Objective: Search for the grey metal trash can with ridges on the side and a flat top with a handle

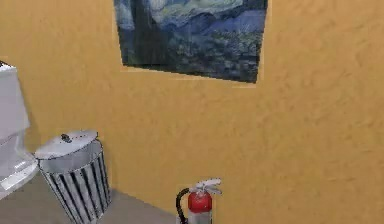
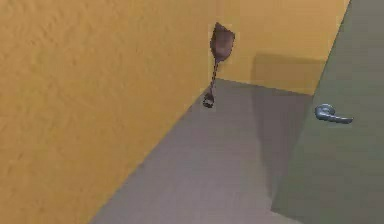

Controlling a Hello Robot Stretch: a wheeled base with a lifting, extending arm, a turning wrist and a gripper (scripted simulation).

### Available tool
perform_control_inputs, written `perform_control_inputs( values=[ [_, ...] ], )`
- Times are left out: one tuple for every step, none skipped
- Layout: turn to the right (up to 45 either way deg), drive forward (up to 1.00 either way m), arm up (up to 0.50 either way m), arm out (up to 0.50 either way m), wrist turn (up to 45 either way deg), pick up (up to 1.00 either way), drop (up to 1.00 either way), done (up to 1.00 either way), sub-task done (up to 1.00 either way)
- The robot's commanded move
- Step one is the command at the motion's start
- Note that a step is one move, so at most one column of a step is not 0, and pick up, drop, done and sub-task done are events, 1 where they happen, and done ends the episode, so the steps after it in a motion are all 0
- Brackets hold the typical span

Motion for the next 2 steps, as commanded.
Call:
perform_control_inputs(
  values=[
    [-33.0, 0.0, 0.0, 0.0, 0.0, 0.0, 0.0, 0.0, 0.0],
    [0.0, 0.4, 0.0, 0.0, 0.0, 0.0, 0.0, 0.0, 0.0]
  ],
)
